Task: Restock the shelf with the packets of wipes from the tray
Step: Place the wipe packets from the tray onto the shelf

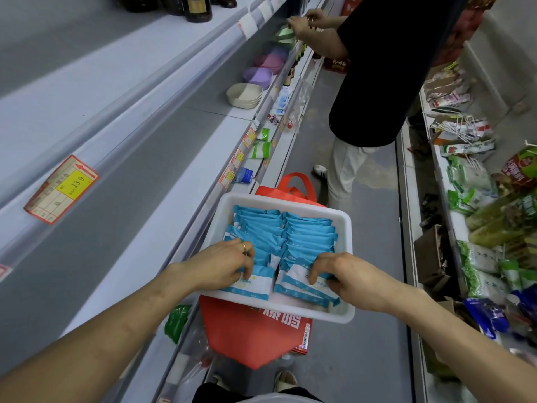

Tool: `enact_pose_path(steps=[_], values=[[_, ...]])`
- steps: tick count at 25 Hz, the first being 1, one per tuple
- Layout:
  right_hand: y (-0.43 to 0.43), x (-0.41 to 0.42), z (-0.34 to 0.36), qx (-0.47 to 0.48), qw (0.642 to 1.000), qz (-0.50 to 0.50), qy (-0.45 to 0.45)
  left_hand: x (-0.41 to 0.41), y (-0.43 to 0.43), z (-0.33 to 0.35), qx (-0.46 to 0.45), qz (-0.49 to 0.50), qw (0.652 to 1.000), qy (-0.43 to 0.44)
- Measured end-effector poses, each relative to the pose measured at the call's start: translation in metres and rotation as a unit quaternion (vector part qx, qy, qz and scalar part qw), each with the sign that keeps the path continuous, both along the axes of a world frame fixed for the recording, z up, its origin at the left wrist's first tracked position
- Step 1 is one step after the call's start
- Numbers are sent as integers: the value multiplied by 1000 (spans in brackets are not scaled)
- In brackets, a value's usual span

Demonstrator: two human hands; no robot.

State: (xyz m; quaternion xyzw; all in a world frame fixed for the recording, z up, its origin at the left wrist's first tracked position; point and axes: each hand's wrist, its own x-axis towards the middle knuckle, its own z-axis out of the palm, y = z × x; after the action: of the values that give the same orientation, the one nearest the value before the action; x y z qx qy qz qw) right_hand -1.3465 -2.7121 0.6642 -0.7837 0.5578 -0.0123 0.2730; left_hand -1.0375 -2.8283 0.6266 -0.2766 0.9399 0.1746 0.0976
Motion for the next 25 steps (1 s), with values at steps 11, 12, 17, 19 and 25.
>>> enact_pose_path(steps=[11, 12, 17, 19, 25], values=[[-5, -1, -4, 1, 1000, 4, -3, 3, 1, 0, 64, 4, 998, -13], [-5, 0, -4, 1, 1000, 5, -3, 3, 0, 0, 81, 3, 997, -20], [-9, 3, -3, 3, 1000, 9, 3, 0, 3, -5, 120, -8, 991, -56], [-13, 5, 1, -3, 1000, 12, 7, 1, 2, -2, 117, 0, 992, -47], [-61, 16, 46, -54, 997, 45, 28, 16, -27, 76, 30, 48, 998, 4]])
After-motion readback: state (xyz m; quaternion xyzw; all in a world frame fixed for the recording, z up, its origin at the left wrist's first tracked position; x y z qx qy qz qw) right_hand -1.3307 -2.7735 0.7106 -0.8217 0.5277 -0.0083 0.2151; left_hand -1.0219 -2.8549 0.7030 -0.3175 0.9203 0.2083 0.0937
